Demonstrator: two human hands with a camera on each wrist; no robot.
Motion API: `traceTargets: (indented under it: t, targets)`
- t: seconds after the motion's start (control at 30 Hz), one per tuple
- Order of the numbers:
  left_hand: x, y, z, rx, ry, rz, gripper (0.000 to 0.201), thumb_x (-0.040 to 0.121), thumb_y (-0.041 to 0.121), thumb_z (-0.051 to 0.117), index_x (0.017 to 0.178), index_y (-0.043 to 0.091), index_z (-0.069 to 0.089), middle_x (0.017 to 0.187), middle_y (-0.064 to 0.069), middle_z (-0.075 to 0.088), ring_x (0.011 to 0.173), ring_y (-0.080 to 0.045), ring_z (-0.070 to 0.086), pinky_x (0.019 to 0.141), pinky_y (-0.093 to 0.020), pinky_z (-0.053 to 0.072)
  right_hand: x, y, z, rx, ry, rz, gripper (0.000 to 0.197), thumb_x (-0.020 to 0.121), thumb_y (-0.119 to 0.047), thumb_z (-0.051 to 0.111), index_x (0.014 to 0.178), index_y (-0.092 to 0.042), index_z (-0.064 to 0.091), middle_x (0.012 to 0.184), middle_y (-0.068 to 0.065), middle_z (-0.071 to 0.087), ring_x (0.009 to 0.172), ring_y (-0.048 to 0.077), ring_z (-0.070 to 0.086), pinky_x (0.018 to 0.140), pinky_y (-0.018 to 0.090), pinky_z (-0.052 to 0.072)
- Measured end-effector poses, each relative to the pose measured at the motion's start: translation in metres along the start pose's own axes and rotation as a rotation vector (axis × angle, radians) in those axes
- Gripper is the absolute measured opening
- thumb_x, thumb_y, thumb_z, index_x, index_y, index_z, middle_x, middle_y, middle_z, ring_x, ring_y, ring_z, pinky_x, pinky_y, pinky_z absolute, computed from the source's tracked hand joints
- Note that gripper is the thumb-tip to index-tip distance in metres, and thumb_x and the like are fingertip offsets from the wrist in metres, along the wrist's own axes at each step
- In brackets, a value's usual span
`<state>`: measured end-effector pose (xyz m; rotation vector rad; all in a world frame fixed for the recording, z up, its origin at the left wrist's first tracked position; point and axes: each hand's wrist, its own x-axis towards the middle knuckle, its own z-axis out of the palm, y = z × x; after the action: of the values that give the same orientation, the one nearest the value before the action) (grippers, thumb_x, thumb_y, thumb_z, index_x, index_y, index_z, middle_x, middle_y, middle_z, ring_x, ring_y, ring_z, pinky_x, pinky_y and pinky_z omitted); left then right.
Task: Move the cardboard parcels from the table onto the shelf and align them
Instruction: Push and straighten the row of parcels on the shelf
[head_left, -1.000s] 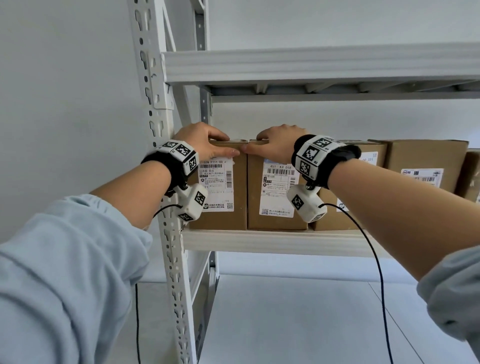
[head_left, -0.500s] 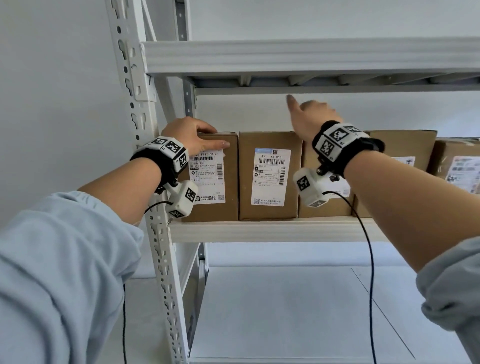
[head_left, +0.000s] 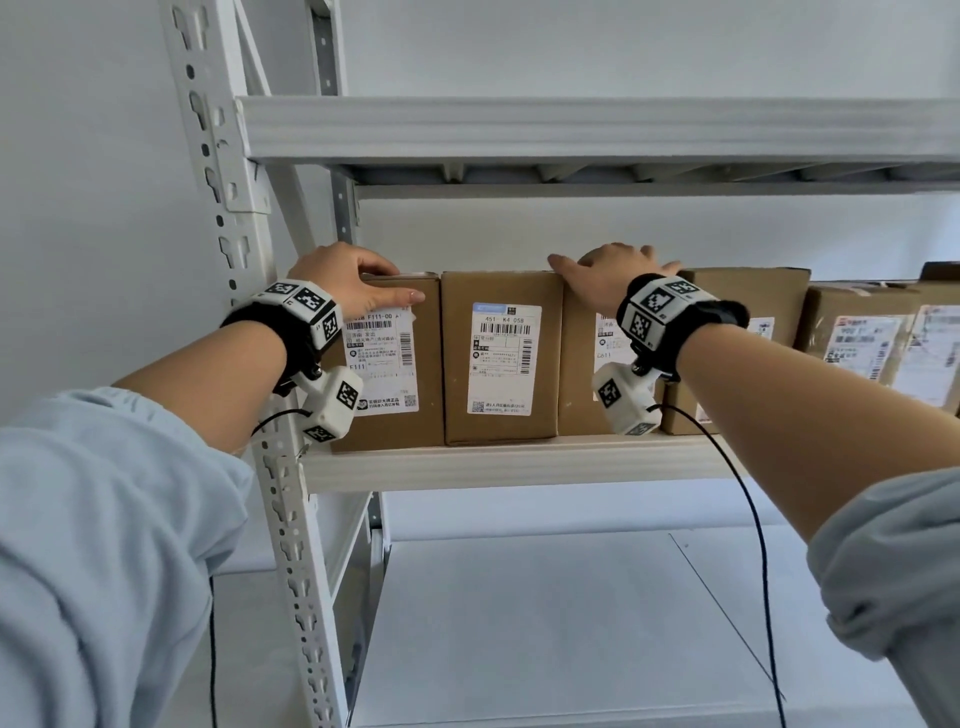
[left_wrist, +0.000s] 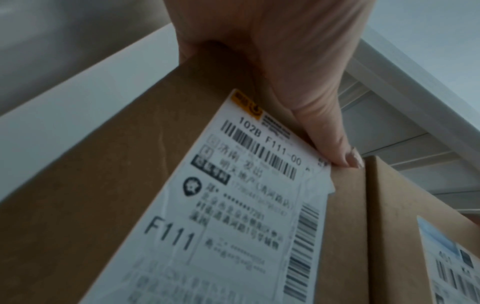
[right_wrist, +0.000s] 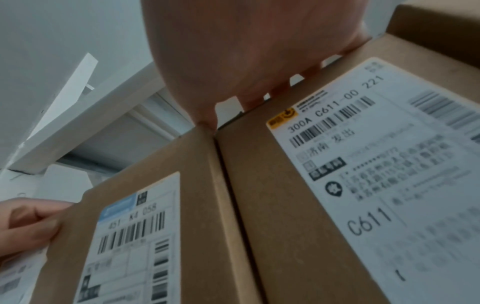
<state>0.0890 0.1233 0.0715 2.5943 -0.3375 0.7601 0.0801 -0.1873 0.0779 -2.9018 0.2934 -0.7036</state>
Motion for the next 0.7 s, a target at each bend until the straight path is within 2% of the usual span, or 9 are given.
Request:
traceTargets:
  t: [0.07,0.13,0.2,0.33,0.43,0.5,0.6,0.63,0.7]
  targets:
    - [0.0,0.0,0.0,0.002,0.0,-0.004,0.076,0.06,0.079,0.067,0.119,0.03,0.068,0.122,0.006,0.068,0.109,-0.016,0.06,0.086,-0.031,0.047,0.002,0.002,-0.001,0.017,-0.016,-0.006,0.077,0.087,-0.076,0.023,0.13,-0.024,0.061,0.135,0.012,0.057,0.132,0.038,0.04,0.111,0.066,0.02]
    - [-0.001,0.0,0.0,0.008,-0.003,-0.003,0.077,0.061,0.078,0.067,0.12,0.029,0.068,0.123,0.006,0.067,0.11,-0.017,0.06,0.087,-0.032,0.047,0.005,0.003,-0.002,0.044,-0.022,-0.025,0.066,0.087,-0.068,0.027,0.118,-0.023,0.063,0.126,0.013,0.061,0.117,0.037,0.052,0.108,0.058,0.034]
    - [-0.002,0.001,-0.002,0.024,-0.018,0.006,0.08,0.059,0.08,0.065,0.121,0.029,0.067,0.124,0.006,0.067,0.111,-0.017,0.06,0.09,-0.034,0.049,0.008,0.004,-0.005,0.042,-0.013,-0.053,0.055,0.088,-0.059,0.03,0.112,-0.022,0.063,0.121,0.013,0.062,0.11,0.036,0.055,0.103,0.051,0.038]
    - [-0.002,0.011,-0.007,0.187,-0.053,0.02,0.093,0.057,0.089,0.056,0.129,0.03,0.061,0.135,0.002,0.061,0.119,-0.024,0.058,0.098,-0.04,0.049,0.021,0.002,-0.014,-0.075,-0.035,-0.086,0.052,0.092,-0.058,0.032,0.116,-0.022,0.061,0.135,0.011,0.055,0.129,0.035,0.041,0.106,0.053,0.026]
    - [0.0,0.026,-0.007,0.339,-0.037,0.082,0.113,0.055,0.096,0.049,0.147,0.03,0.042,0.15,0.0,0.047,0.133,-0.028,0.049,0.107,-0.045,0.043,0.034,-0.003,-0.021,-0.055,-0.111,-0.145,0.068,0.094,-0.069,0.028,0.138,-0.022,0.052,0.15,0.005,0.046,0.138,0.032,0.036,0.111,0.047,0.026]
    - [0.002,0.039,-0.003,0.38,-0.022,0.133,0.118,0.056,0.096,0.049,0.152,0.03,0.032,0.155,-0.001,0.041,0.137,-0.028,0.044,0.11,-0.047,0.04,0.039,-0.007,-0.022,-0.007,-0.194,-0.169,0.081,0.091,-0.078,0.025,0.148,-0.022,0.042,0.158,0.003,0.036,0.144,0.029,0.032,0.117,0.044,0.024]
    - [0.004,0.063,0.013,0.394,-0.027,0.211,0.109,0.065,0.095,0.046,0.153,0.032,0.029,0.156,-0.002,0.04,0.137,-0.028,0.043,0.109,-0.047,0.038,0.039,-0.004,-0.016,0.079,-0.312,-0.139,0.11,0.067,-0.098,0.023,0.151,-0.029,0.04,0.159,0.003,0.034,0.145,0.028,0.031,0.12,0.047,0.018]
    - [0.005,0.071,0.021,0.387,-0.039,0.229,0.104,0.069,0.093,0.044,0.153,0.033,0.029,0.155,-0.002,0.04,0.137,-0.028,0.043,0.109,-0.047,0.039,0.037,-0.004,-0.013,0.083,-0.324,-0.141,0.109,0.068,-0.098,0.02,0.15,-0.03,0.041,0.158,0.004,0.036,0.145,0.028,0.032,0.12,0.047,0.019]
    - [0.006,0.088,0.038,0.379,-0.064,0.249,0.095,0.076,0.09,0.039,0.153,0.034,0.029,0.155,-0.001,0.041,0.136,-0.027,0.044,0.107,-0.046,0.04,0.035,-0.003,-0.007,0.041,-0.288,-0.199,0.091,0.086,-0.085,0.013,0.151,-0.028,0.04,0.157,0.007,0.037,0.143,0.03,0.034,0.118,0.046,0.023]
